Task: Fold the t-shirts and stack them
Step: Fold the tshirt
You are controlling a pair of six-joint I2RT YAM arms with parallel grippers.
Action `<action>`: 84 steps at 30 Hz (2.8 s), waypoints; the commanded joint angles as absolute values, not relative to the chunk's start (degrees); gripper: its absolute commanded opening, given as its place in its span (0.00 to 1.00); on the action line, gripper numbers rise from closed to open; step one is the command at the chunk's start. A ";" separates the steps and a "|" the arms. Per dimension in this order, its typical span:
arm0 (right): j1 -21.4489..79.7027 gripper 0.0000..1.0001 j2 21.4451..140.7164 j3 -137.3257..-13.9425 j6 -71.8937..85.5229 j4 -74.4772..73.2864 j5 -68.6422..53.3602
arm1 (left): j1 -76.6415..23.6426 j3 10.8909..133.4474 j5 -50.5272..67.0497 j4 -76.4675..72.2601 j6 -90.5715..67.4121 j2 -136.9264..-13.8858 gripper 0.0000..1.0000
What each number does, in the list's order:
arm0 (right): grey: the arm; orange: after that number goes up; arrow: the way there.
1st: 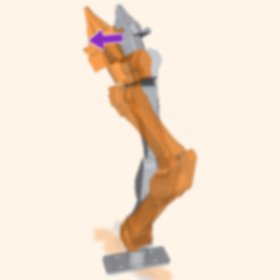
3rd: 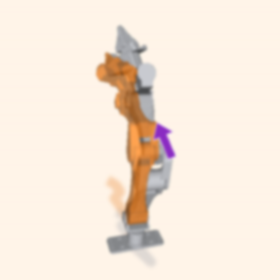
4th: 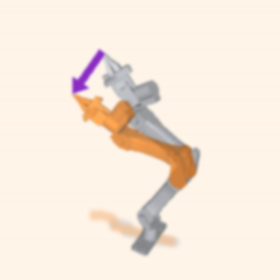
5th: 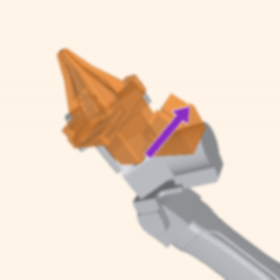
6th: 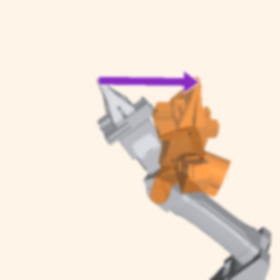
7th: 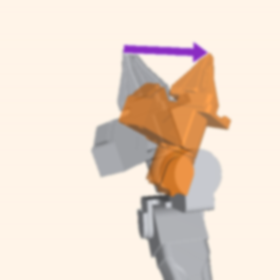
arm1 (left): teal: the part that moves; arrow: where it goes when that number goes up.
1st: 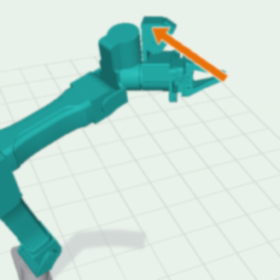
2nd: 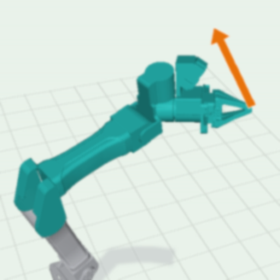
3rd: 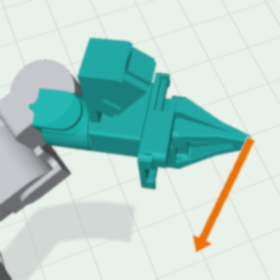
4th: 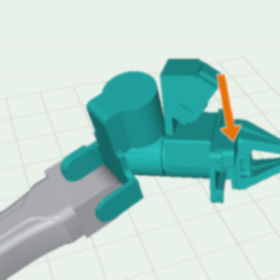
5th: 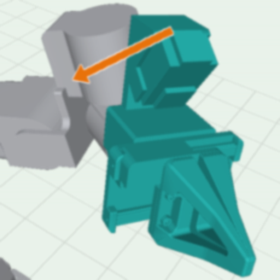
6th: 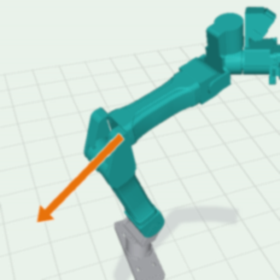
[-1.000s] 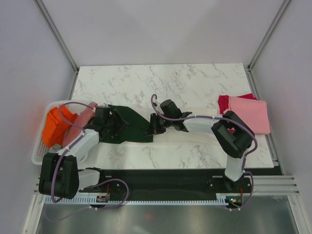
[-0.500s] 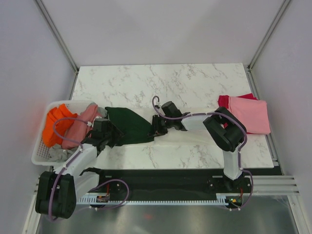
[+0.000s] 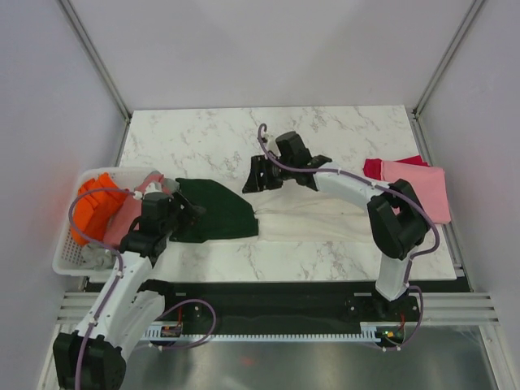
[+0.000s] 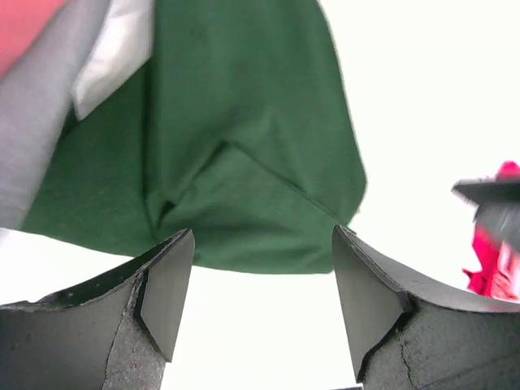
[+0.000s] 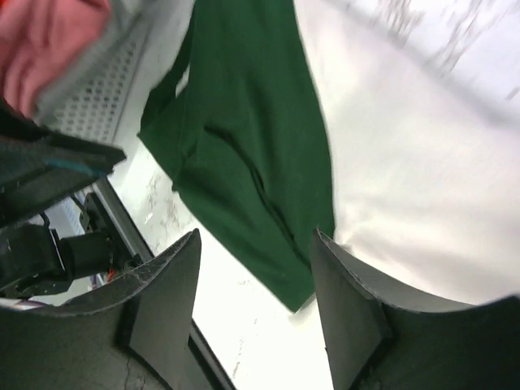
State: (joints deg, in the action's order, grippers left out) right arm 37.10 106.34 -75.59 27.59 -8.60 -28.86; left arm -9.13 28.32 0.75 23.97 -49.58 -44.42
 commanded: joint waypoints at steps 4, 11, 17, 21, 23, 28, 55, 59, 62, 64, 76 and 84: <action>34.10 0.66 115.73 -93.93 16.71 -18.62 -32.94 | -9.32 33.57 4.65 29.88 -45.09 -41.14 0.77; 32.96 0.66 133.30 -112.13 10.55 -28.89 -35.42 | -9.23 36.03 3.87 33.66 -44.04 -38.59 0.78; 32.87 0.67 140.79 -120.23 7.12 -33.57 -36.30 | -9.14 39.45 2.90 36.47 -42.19 -37.01 0.80; 32.87 0.67 143.35 -121.90 4.93 -35.59 -41.90 | -9.14 41.39 2.20 38.05 -41.57 -35.86 0.81; 32.87 0.67 144.49 -123.04 4.40 -36.73 -42.71 | -9.14 42.18 1.94 38.50 -41.31 -35.68 0.81; 33.05 0.56 146.42 -125.41 2.99 -38.75 -39.83 | -9.14 42.71 1.23 38.94 -40.52 -35.86 0.81; 13.80 0.70 140.50 -132.13 31.66 -13.44 -23.91 | -9.14 37.80 2.63 32.26 -39.64 -41.13 0.87; 14.50 0.71 125.54 -112.88 21.11 -16.07 -16.82 | -9.14 35.69 5.88 27.26 -40.16 -42.88 0.88; 16.34 0.67 115.69 -103.67 13.47 -23.01 -9.08 | -9.23 33.14 8.43 23.57 -41.04 -43.85 0.87; 18.70 0.65 108.51 -98.12 9.43 -25.82 -0.91 | -9.66 30.52 10.53 19.70 -41.57 -43.95 0.85; 30.13 0.53 74.98 -56.88 18.62 -30.40 13.80 | -13.36 24.26 10.81 12.75 -39.47 -41.31 0.85; 33.75 0.45 71.63 -46.76 22.41 -30.94 12.57 | -13.62 21.19 11.95 10.11 -38.94 -39.11 0.85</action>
